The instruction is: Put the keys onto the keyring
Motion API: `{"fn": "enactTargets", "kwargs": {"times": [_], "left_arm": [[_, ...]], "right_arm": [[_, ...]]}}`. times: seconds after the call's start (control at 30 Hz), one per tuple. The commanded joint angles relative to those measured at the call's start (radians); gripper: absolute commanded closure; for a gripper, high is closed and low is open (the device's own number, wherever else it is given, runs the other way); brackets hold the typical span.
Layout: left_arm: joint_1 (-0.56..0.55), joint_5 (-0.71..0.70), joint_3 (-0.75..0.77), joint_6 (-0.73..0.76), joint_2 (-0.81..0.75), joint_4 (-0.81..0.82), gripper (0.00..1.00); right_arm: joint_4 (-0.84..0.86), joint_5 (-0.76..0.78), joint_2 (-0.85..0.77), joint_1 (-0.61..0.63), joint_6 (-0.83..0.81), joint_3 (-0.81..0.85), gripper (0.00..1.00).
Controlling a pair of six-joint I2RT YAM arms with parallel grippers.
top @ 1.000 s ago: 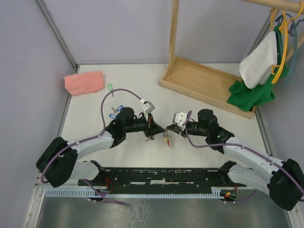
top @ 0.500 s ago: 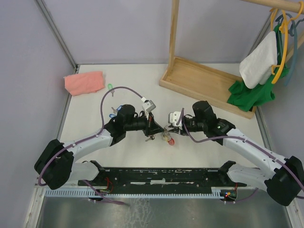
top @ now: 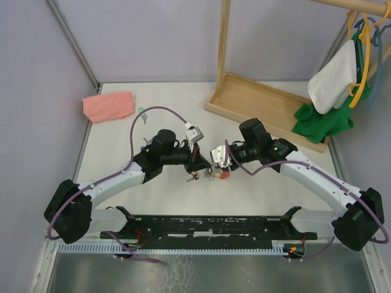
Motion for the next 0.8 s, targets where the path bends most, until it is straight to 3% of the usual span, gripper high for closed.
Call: {"fn": "enactTargets", "kwargs": {"times": [0.0,0.37,0.77], "left_arm": [[-0.010,0.040,0.063,0.081,-0.018,-0.009,0.97],[-0.016,0.046,0.085,0.111,-0.018,-0.033,0.97],[-0.018,0.046,0.086,0.106,-0.019,-0.033,0.97]], "right_arm": [[-0.108,-0.024,0.040,-0.004,-0.193,0.082,0.54],[-0.163,-0.002,0.092,-0.003,-0.279,0.107,0.60],[-0.156,-0.017,0.084,-0.004,-0.243,0.099,0.83]]}}
